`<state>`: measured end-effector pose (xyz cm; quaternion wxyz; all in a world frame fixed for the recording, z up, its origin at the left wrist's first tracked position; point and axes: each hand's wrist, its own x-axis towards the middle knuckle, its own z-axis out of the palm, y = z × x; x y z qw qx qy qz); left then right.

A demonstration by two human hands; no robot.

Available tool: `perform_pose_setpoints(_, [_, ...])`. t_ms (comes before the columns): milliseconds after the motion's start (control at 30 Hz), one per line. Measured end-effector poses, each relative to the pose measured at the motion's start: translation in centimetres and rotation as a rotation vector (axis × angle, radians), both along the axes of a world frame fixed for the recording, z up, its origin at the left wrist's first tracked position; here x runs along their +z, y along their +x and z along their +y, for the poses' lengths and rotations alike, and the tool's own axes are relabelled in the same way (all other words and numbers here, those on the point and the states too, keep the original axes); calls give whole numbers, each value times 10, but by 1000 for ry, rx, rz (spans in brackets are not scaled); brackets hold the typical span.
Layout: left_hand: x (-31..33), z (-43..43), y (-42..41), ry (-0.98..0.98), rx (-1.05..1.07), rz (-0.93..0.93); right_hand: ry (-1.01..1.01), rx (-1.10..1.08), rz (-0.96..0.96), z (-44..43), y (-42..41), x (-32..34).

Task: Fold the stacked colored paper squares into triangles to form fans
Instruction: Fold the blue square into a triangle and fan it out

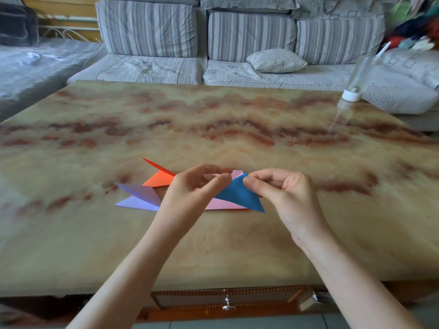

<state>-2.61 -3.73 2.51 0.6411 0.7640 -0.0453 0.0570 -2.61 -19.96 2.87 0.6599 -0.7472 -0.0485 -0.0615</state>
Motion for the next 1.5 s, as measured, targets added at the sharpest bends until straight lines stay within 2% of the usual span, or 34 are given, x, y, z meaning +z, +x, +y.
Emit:
perform_pose_setpoints(233, [-3, -6, -2, 2, -30, -84, -58, 75, -12, 6, -6, -2])
perform_pose_setpoints(600, [-9, -7, -5, -51, 232, -150, -47, 201, 113, 3, -1, -2])
perform_pose_setpoints(1200, [-11, 0, 3, 12, 314, -166, -144, 289, 177, -6, -6, 3])
perform_pose_setpoints(1367, [-9, 19, 13, 0, 447, -167, -187, 260, 181, -14, -8, 1])
perform_pose_setpoints(1500, [-8, 30, 16, -30, 410, -134, -142, 184, 146, -20, -5, 1])
